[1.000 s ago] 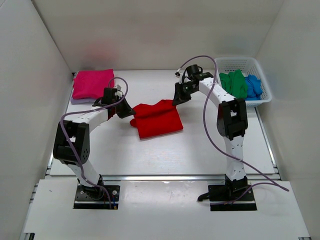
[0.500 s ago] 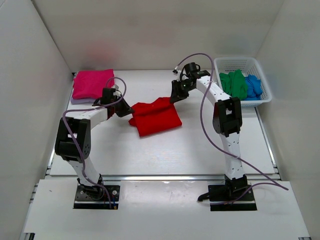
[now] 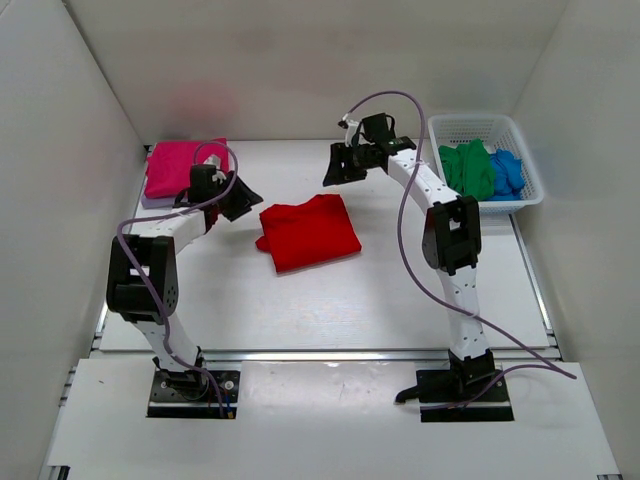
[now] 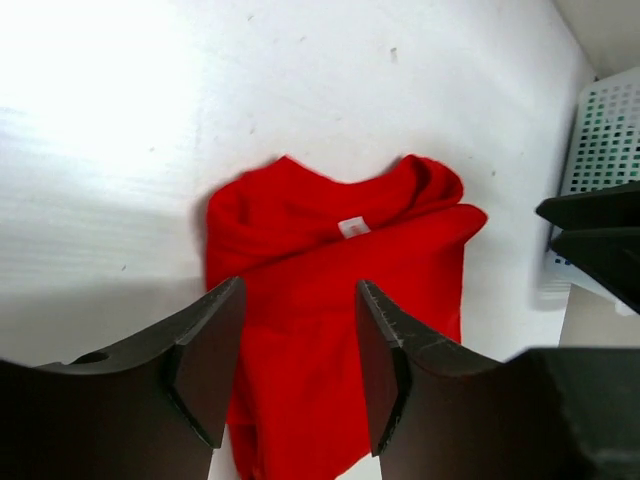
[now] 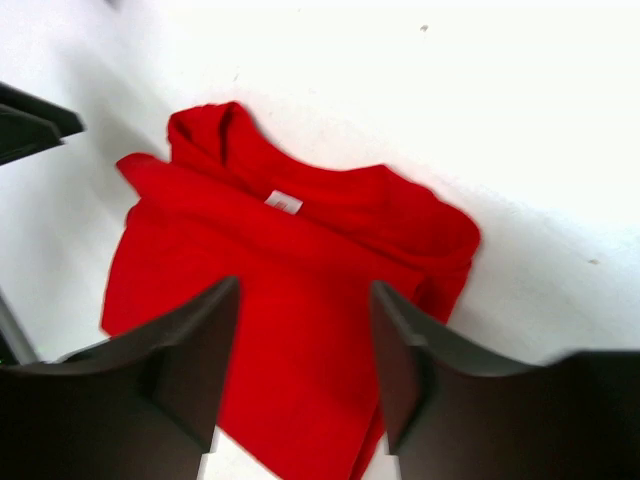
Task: Fold and stack the t-shirts
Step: Fold the long partially folded tshirt into a neat square
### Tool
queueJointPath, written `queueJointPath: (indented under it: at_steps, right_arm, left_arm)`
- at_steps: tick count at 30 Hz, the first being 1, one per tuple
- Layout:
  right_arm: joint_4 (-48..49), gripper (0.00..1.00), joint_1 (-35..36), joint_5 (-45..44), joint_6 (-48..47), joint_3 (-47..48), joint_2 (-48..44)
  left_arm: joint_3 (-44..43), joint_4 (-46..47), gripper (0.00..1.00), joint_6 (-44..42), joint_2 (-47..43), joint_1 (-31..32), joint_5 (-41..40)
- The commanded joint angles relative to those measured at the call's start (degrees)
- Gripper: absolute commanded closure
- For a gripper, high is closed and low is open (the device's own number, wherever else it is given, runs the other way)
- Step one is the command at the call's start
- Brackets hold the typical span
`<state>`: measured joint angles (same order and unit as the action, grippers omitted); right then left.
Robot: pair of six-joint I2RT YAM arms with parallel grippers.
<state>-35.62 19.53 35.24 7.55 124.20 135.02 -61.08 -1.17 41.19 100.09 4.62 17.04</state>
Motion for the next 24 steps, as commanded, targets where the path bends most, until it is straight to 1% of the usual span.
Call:
queueJointPath:
  at_steps: [1,3,4,6,10,13,15,20,23,24]
  right_arm:
    - [1.08,0.52,0.77,-5.17,-1.65,0.79,-3.26]
    - [0.38,0.55,1.04,-7.45,-2.53,-1.40,-4.59]
    - [-0.06,0.55,1.12,-7.73,-3.50,-2.46,-4.94]
    - [-0.16,0.52,0.78,-7.65,-4.38,-4.05,-5.12]
    - [1.60,0.49,0.42,-8.26,-6.67,-7.57,-6.44]
    - [1.52,0.47,-0.19,-7.38,-10.27,-8.45,-6.26]
    - [1.60,0.46,-0.54,-7.21,-11.41,-8.80,-5.91]
    - [5.20,0.46,-1.07,-5.19,-12.12,-12.48,-6.26]
    - [6.35,0.46,-1.95,-4.31,-12.29,-11.80,-4.86]
    - [6.17,0.46,-1.95,-3.61,-12.38,-10.57,-3.64]
  left_arm:
    - [-3.43,1.27,0.42,-1.63,-0.69,1.08,0.63]
    - [-4.92,-2.94,0.42,-4.26,0.18,2.05,0.45]
    - [-4.84,-2.96,0.41,-4.88,0.19,2.32,1.32]
    - [-4.49,-3.14,0.39,-5.77,0.89,2.58,2.03]
    - [-2.99,-2.08,0.38,-6.65,1.15,3.20,1.07]
    - [-1.94,-1.91,0.37,-11.12,0.54,3.64,-1.47]
    - [-0.98,-1.47,0.36,-11.92,0.19,3.55,-2.00]
    - [0.70,0.55,0.36,-12.36,1.07,3.29,-0.69]
    - [0.78,0.55,0.37,-12.54,2.64,3.81,-0.69]
    - [0.35,2.56,0.39,-12.28,3.09,3.99,-0.86]
